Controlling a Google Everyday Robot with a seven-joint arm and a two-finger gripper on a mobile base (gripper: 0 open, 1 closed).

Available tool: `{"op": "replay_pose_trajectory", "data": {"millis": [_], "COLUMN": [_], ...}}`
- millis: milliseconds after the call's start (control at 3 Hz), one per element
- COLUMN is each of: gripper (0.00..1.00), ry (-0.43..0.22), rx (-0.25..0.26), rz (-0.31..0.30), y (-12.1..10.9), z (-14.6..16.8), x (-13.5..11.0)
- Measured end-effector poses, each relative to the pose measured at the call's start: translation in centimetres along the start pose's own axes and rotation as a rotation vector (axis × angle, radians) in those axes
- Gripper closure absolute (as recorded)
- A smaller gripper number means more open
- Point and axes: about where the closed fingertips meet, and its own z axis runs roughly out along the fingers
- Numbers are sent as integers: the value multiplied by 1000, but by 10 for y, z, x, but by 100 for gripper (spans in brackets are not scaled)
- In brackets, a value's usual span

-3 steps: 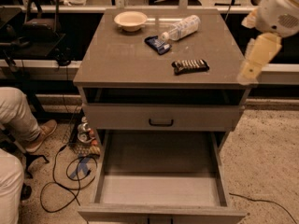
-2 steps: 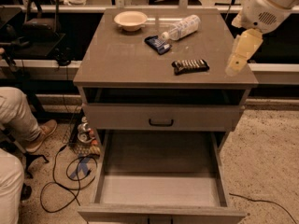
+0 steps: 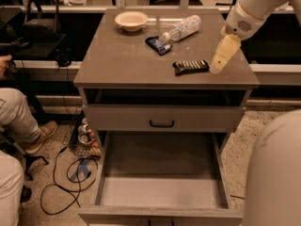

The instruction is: Place rxbar chocolate into middle drawer

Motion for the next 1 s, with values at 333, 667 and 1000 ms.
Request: {"op": "replay_pose_trajectory", "data": {"millis": [333, 667, 1000], "gripper": [0, 0, 0], "ry": [-16, -29, -11], "rx": [-36, -66, -76], "rz": [41, 68, 52], "y": [-14, -24, -26], "z": [30, 55, 72], "x": [-9, -20, -37]}}
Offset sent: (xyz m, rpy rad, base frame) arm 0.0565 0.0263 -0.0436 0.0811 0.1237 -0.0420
